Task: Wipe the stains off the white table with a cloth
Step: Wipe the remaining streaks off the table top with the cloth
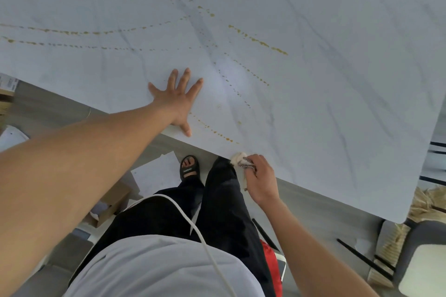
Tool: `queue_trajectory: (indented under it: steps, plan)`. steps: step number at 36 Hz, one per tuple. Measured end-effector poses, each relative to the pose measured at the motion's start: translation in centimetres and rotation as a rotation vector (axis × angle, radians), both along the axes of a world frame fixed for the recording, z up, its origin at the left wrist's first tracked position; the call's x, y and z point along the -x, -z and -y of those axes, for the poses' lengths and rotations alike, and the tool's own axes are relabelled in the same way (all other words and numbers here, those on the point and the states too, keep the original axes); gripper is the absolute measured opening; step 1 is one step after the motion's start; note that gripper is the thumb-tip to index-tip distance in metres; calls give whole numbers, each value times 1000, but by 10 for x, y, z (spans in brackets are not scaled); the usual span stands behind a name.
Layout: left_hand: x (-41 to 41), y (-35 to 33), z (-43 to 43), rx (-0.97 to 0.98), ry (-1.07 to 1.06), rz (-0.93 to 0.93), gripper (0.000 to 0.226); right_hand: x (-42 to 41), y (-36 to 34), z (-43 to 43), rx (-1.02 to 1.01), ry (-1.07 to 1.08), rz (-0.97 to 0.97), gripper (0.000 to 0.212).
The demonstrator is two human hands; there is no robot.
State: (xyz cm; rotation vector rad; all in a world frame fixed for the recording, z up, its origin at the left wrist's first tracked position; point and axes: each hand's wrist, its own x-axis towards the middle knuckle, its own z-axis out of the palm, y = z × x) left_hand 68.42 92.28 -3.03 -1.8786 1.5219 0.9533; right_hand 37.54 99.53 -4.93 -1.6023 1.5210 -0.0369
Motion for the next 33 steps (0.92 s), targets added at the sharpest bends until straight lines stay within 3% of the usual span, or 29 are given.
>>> queue_trajectory:
  steps: [5,7,11,18,21,27,33]
  plan:
    - [-5,-2,-4,11,43,-6,163,-7,-24,37,-198,701,360,6]
    - [-8,-4,-3,16,75,-12,160,-6,-33,60,-241,919,421,7]
    - [-23,-11,5,28,147,34,159,-1,-41,117,-192,1033,390,22]
    - [-61,-17,30,-25,170,118,161,3,-30,236,44,819,257,16]
    - [-62,-14,31,-32,175,121,162,1,-23,283,185,605,124,9]
    - [-62,-13,35,-46,151,119,160,-14,2,368,390,66,-215,28]
    - [-59,-11,43,-108,131,120,159,-32,18,405,422,-10,-287,34]
